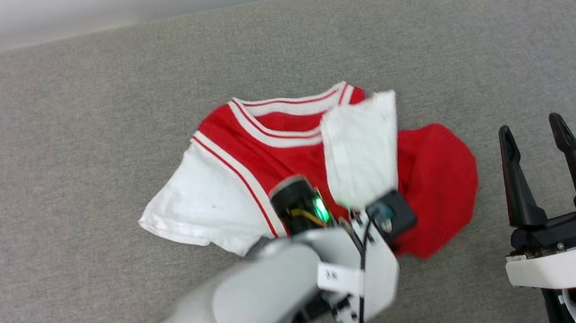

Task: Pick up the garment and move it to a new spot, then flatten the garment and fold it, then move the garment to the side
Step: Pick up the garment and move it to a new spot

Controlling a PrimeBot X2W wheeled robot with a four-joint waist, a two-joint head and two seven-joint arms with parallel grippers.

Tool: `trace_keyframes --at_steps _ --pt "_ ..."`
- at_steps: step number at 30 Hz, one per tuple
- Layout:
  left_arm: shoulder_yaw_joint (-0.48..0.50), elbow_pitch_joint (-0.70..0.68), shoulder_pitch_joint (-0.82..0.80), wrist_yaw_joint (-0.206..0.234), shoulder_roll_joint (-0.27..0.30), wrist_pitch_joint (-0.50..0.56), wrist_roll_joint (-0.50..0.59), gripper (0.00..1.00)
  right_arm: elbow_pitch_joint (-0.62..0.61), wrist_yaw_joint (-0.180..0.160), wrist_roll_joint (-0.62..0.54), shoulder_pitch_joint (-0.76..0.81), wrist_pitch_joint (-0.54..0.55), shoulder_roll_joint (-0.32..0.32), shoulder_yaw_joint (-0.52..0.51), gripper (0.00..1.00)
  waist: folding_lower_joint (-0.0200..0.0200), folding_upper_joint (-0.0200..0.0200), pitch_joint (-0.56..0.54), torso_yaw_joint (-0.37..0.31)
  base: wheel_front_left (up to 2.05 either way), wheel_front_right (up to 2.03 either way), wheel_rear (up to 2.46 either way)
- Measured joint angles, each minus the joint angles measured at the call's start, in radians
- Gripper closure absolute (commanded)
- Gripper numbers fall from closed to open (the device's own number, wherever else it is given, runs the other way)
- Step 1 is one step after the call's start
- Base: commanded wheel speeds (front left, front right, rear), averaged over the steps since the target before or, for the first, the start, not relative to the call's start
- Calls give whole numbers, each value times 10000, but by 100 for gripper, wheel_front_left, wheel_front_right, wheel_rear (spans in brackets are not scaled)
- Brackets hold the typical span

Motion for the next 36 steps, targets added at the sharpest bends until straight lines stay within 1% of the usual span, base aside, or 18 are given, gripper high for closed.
trace_keyframes --at_steps 3,5,6,7,11,14,16,18,21,24,26,32,35,36 --pt "-35 -35 824 0 -217 355 326 100 6 0 -4 4 0 -2 -59 0 0 0 36 41 0 0 0" --pt "-31 12 968 0 -240 259 506 100 27 0 -35 7 0 0 -71 0 0 0 24 108 0 0 0" --pt "-23 121 966 0 -257 40 606 60 44 2 -65 11 0 0 -82 0 0 0 2 155 0 0 0" --pt "-31 247 964 -2 -293 -263 646 0 61 2 -96 15 0 0 -105 0 0 0 -30 205 0 0 0" --pt "182 951 850 6 -564 -1923 646 0 159 2 -188 134 0 0 -109 0 0 0 -309 421 0 0 0" --pt "522 1220 695 374 -731 -3080 936 0 267 2 -194 324 0 0 -115 0 0 0 -627 574 0 0 0" --pt "798 1177 770 621 -872 -3754 899 0 318 2 -205 464 0 2 -123 0 0 0 -869 676 0 0 0" --pt "993 1034 889 924 -888 -4301 936 0 385 0 -222 599 0 0 -128 0 0 1 -1127 784 0 0 0" --pt "1392 780 1099 1498 -694 -4974 984 0 453 2 -224 795 0 2 -125 0 0 1 -1506 936 0 0 0" --pt "1854 472 1453 2207 -311 -5499 1001 0 545 0 -224 981 0 2 -125 0 0 0 -1856 1064 0 0 0" --pt "2270 203 1750 2767 -13 -5776 1018 0 585 2 -244 1094 0 2 -123 0 0 0 -2059 1133 0 0 0" --pt "3666 -669 3030 4527 1039 -6038 1496 0 658 2 -286 1363 0 2 -161 0 -1 0 -2517 1278 0 0 0" --pt "4669 -1503 3944 5196 1480 -6042 1912 0 688 2 -295 1476 0 4 -176 0 -1 0 -2659 1319 0 0 0" --pt "5012 -1772 4298 5359 1613 -6055 2052 0 698 2 -297 1489 0 2 -176 0 -1 0 -2695 1326 0 0 0"
